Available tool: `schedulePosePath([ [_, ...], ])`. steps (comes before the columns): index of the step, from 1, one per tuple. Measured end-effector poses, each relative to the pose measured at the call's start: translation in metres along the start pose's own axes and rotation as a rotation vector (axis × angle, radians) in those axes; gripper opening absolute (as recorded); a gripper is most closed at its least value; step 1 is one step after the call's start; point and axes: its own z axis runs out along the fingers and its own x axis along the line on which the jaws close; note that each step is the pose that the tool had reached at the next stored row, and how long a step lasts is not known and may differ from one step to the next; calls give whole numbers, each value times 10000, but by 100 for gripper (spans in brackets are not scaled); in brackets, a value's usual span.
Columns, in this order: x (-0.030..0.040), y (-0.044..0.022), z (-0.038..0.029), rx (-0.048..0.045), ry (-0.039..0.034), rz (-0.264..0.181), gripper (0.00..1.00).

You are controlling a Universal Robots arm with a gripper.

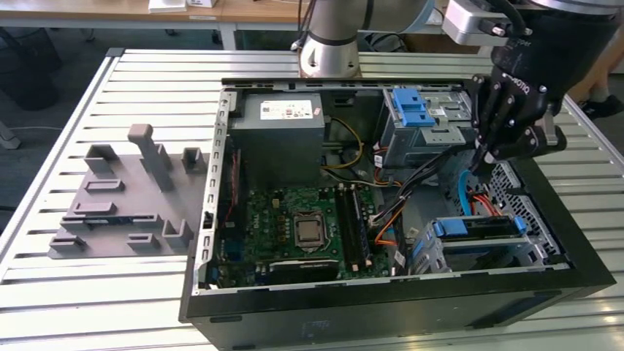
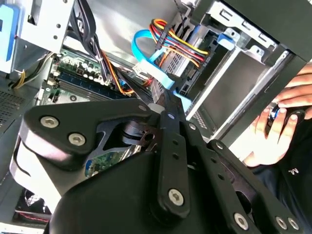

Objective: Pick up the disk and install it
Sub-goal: 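Insert the second disk wire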

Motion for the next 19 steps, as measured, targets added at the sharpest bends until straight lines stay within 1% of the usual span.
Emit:
schedulePosePath([
  [3, -17, -19, 0, -2, -2, -1, 11],
  [4, -18, -19, 0, -2, -2, 0, 17],
  [6, -22, -19, -1, -2, 0, 0, 17],
  [7, -24, -19, -1, -3, -1, 0, 24],
  [10, -26, -19, -4, -2, -6, -1, 24],
  [19, -41, -19, -47, -11, -9, -2, 24],
])
